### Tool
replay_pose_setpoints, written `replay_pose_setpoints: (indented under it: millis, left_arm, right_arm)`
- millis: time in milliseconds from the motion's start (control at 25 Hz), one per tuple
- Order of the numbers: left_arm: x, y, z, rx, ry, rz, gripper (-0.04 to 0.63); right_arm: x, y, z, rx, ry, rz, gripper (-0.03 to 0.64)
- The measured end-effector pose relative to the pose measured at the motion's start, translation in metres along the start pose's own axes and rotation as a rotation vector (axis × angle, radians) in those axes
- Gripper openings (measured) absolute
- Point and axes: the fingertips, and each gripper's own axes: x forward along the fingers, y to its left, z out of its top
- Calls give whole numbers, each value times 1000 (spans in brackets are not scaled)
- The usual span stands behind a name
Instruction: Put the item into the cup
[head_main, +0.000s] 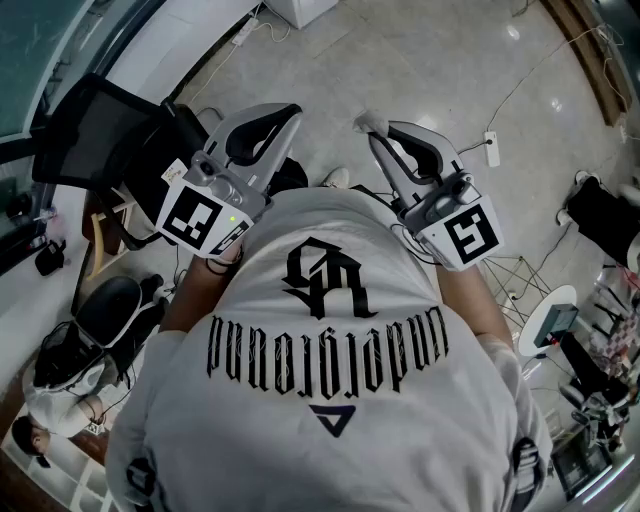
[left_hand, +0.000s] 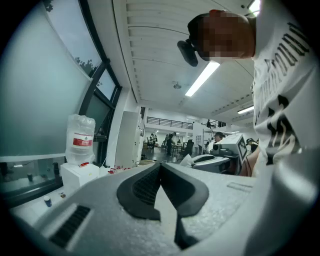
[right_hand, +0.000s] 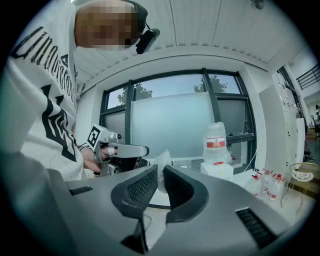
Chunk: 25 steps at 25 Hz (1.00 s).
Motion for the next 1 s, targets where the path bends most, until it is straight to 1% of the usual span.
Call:
replay_pose_setpoints:
  millis: [160, 320, 520, 800, 1000]
  left_arm:
    - [-1, 2, -2, -2, -3, 0, 14]
    - [0, 6, 0, 1, -5, -6, 14]
    - [2, 14, -2, -7, -5, -24, 14]
    - [-1, 45, -1, -17, -11, -46, 14]
    - [-8, 87, 3, -14, -12, -82, 14]
  right_arm:
    - [4, 3, 6, -13, -34, 18, 49]
    - [9, 7, 7, -29, -28, 22, 49]
    - [20, 5, 2, -14, -8, 13, 49]
    - [52, 0, 10, -6, -14, 0, 49]
    - [97, -4, 20, -7, -14, -23, 49]
